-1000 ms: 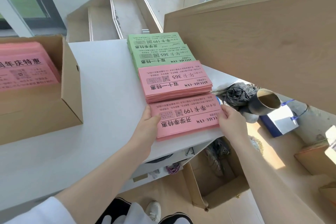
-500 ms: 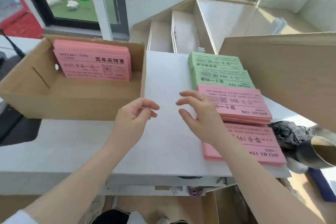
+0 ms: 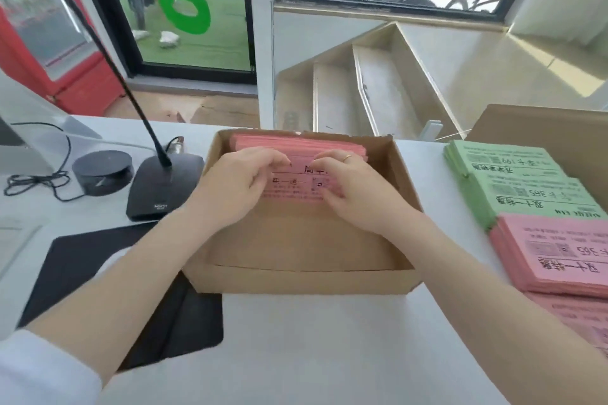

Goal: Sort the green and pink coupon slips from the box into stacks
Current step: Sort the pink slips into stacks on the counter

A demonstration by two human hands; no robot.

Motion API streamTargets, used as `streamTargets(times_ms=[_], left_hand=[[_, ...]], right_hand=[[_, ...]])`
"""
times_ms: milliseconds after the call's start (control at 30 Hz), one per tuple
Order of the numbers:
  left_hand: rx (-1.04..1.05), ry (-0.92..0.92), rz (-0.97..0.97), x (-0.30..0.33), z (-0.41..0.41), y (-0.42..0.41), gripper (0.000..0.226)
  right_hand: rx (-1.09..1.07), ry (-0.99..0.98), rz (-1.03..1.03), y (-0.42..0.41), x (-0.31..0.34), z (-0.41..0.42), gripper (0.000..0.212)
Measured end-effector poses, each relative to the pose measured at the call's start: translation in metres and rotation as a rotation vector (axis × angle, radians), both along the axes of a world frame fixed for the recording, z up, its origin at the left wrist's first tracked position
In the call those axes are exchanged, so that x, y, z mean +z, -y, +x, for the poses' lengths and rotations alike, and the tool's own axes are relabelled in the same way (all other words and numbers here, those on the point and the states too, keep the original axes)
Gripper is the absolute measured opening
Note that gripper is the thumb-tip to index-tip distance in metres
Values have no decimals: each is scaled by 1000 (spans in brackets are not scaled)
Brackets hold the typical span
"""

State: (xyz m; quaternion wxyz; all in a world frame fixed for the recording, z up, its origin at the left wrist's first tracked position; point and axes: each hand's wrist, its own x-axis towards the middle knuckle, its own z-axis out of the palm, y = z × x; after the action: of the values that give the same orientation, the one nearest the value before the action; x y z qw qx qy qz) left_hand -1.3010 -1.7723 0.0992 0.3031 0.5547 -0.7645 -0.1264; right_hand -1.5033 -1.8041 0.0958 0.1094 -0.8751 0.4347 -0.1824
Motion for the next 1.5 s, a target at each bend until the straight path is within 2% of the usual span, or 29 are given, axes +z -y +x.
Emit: streamTargets(times_ms=[67,133,267,667,800,900,967,1067,1133,1200,1300,1367,1400,1500], left_hand=[[-105,229,-92,-6,25,27,35],[-178,386,-147,-10,42,48,36],[-201,467,-161,-19,58,71,35],[-251,354,-74,-26,68,75,51],[-210,302,-52,-28,66,76,48],[-181,284,-58,-30,64,76,61],[-168,281,-60,-30,63,76,67],[-166,285,-40,-29,63,76,72],[-166,283,-24,-28,62,74,77],[-167,285,0,-28,62,73,82],[-157,239,-87,-26,65,68,81],[-189,175,-120,-24,65,55,78],[-216,104,-68,-21,64,46,77],[-317,-227,98,-5,60,9,70]], right_hand=[[-28,-142,-49,14,-4,21,39],[-51,-205,-108,24,-10,36,40],[-100,-282,-220,33,-33,49,60],[-289,-384,-340,33,-40,64,62],[-303,-343,-380,35,-38,62,51],[-248,-341,-500,31,-34,59,30],[-200,-386,-570,29,-34,58,27],[-175,-368,-433,30,-37,61,22],[-210,-326,-226,29,-37,62,33],[-251,-419,-74,29,-37,62,38],[-237,-525,-78,27,-32,62,28],[-253,-458,-98,20,-20,62,24],[-262,-394,-118,15,-14,60,20],[-265,-185,-213,-14,13,50,16]])
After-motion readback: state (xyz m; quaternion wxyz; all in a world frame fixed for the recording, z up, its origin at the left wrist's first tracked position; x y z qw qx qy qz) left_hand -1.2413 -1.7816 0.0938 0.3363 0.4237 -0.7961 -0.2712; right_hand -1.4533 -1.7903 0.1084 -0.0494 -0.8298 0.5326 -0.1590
